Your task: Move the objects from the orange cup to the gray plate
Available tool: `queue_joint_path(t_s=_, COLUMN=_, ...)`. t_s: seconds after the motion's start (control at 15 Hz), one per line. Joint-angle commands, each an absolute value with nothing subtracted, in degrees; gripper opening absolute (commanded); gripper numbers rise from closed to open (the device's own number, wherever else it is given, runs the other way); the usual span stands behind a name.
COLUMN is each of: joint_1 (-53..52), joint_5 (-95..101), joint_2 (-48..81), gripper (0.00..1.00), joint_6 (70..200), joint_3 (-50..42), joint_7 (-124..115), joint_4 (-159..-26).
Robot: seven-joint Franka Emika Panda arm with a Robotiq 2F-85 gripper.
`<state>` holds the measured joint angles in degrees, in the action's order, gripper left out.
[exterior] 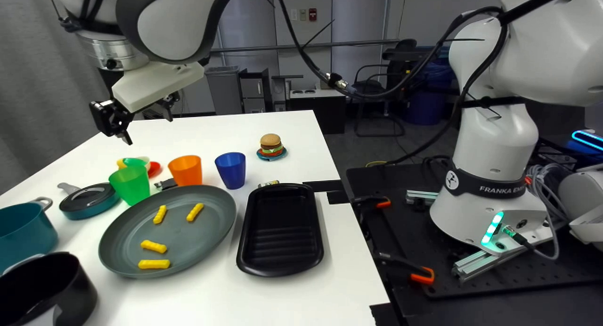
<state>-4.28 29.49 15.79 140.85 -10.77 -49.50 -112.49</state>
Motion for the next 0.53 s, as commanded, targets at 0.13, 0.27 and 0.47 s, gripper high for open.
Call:
queue_joint_path(t_s=0.13, joint_1=-3.32, joint_5=27.7, joint_2=7.56, gripper=1.0, joint_6=147.15, joint_3=-7.82, joint_7=-40.66, joint_4=-121.62)
queue_joint_path(t_s=0.27, joint_1=-3.19, joint_5=27.16, joint_2=5.82, gripper=1.0, joint_6=148.16, joint_3=-7.19, joint_7=-38.73, joint_4=-123.6)
queue_joint_path(t_s=0.47, joint_1=-3.07, joint_5=26.91, joint_2=3.62, gripper=1.0, joint_6=148.27, joint_3=-6.5, joint_7=-37.14, joint_4=-125.67)
